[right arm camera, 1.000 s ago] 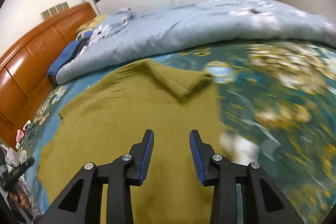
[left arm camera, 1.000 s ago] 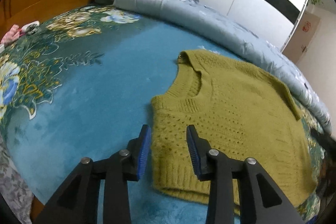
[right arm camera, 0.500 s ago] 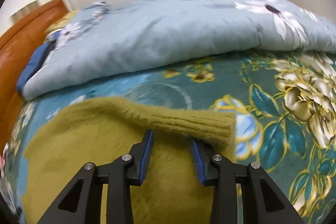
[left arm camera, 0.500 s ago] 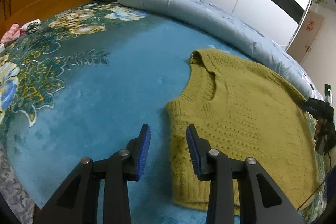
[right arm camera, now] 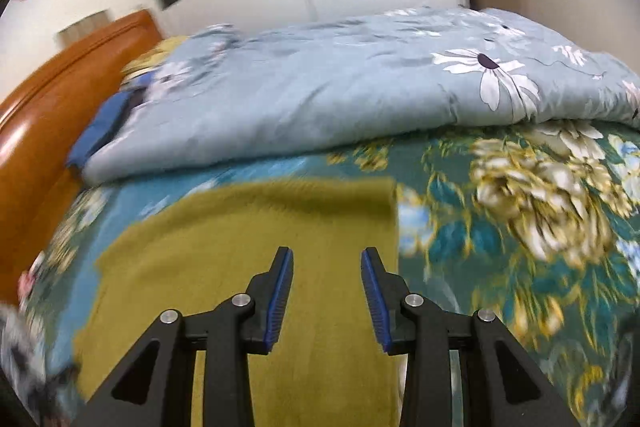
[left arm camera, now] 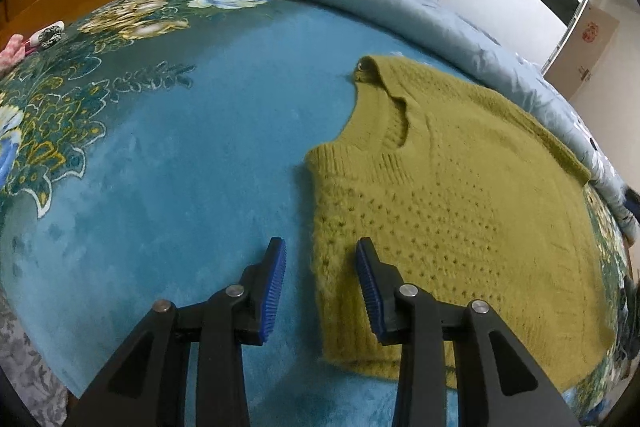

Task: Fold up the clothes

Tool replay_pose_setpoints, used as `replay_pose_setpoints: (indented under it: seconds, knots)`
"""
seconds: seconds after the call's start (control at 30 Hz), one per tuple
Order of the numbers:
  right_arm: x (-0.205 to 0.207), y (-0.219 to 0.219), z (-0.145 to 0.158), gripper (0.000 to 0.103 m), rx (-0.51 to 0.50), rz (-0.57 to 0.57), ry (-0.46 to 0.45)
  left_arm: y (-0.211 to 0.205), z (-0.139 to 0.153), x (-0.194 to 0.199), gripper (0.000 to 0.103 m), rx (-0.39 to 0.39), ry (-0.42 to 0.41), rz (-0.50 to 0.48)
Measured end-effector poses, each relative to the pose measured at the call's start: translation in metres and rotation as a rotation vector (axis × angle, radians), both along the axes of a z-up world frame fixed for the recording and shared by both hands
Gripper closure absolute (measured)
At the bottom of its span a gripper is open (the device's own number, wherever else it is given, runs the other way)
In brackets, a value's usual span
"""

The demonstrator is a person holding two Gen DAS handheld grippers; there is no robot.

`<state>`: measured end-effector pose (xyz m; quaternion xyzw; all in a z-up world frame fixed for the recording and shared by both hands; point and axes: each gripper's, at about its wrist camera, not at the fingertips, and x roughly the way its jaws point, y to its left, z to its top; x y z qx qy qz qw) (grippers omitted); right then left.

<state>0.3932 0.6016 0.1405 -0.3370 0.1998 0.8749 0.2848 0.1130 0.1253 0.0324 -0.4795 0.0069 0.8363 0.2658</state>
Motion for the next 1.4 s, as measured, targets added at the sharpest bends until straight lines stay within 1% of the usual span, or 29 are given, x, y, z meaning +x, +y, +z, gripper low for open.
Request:
replay_pose_setpoints:
  seconds: [0.07,0.2,0.33,0.4,0.5,0.6,0.73,0.83,0.9,0.97,1.13,1.23,1.3,1.33,1.37,1.4]
  knots:
    - [0.034,-0.029,0.004,0.058,0.026,0.050,-0.002,0.000,-0.001,0.003,0.065,0.007,-0.002,-0.002]
    - [0.110,-0.075,-0.023,0.058,-0.030,0.017,-0.058,-0.001,-0.003,0.008,0.065,0.012,0.002,-0.021]
    - [0.166,-0.115,-0.052,0.057,-0.158,-0.012,-0.037,-0.003,-0.004,0.008,0.065,0.040,-0.038,-0.025]
    - [0.179,-0.128,-0.068,0.057,-0.218,-0.025,-0.030,-0.004,-0.004,0.007,0.065,0.053,-0.052,-0.024]
    - [0.184,-0.139,-0.084,0.057,-0.287,-0.027,0.000,-0.008,-0.006,0.009,0.065,0.077,-0.064,-0.024]
    - [0.175,-0.145,-0.088,0.057,-0.347,0.023,0.062,-0.011,-0.007,0.008,0.065,0.112,-0.092,-0.014]
    - [0.161,-0.147,-0.097,0.057,-0.403,0.047,0.121,-0.012,-0.008,0.005,0.065,0.155,-0.131,0.016]
    - [0.155,-0.150,-0.103,0.057,-0.437,0.063,0.163,-0.007,-0.009,0.009,0.065,0.184,-0.155,0.005]
    - [0.149,-0.152,-0.106,0.057,-0.435,0.059,0.170,0.000,-0.009,0.015,0.065,0.174,-0.150,-0.013]
    - [0.149,-0.157,-0.108,0.057,-0.455,0.053,0.197,0.003,-0.009,0.019,0.065,0.156,-0.143,-0.024]
    - [0.137,-0.162,-0.111,0.056,-0.499,0.056,0.266,-0.003,-0.011,0.018,0.065,0.207,-0.192,-0.029]
    - [0.133,-0.159,-0.115,0.056,-0.549,0.032,0.304,-0.009,-0.014,0.013,0.066,0.267,-0.227,0.013]
    - [0.134,-0.157,-0.117,0.056,-0.562,0.020,0.324,-0.013,-0.017,0.009,0.068,0.304,-0.255,0.048]
    - [0.134,-0.156,-0.117,0.058,-0.567,0.014,0.332,-0.015,-0.019,0.008,0.070,0.315,-0.265,0.059]
    - [0.135,-0.154,-0.118,0.059,-0.576,0.004,0.343,-0.015,-0.019,0.007,0.077,0.313,-0.268,0.060]
    - [0.137,-0.152,-0.119,0.060,-0.586,-0.006,0.353,-0.015,-0.019,0.007,0.080,0.312,-0.270,0.062]
